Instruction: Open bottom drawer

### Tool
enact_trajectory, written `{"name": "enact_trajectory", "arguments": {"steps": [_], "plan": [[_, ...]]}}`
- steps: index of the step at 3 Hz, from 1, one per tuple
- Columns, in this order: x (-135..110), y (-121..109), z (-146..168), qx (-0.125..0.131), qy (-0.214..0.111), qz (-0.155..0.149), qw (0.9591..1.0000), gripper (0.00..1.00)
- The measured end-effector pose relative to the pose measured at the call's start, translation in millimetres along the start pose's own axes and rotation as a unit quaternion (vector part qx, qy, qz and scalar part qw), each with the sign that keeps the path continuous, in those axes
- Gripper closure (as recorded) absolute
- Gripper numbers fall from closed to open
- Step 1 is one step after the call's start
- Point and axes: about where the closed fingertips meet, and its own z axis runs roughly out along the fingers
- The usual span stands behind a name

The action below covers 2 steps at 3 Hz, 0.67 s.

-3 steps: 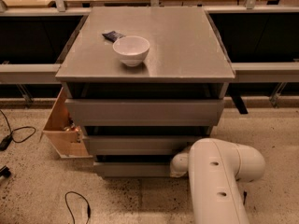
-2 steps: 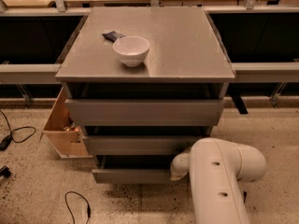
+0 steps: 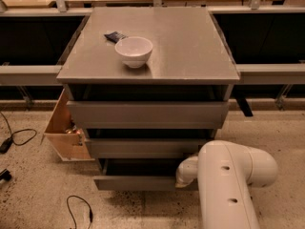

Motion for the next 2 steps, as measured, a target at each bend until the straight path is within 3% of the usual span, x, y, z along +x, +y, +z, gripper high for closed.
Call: {"name": "enact_trajectory", "arguments": {"steps": [2], "plan": [[3.9, 10.0, -2.9, -0.006, 0.001, 0.004, 1.0, 1.0]]}}
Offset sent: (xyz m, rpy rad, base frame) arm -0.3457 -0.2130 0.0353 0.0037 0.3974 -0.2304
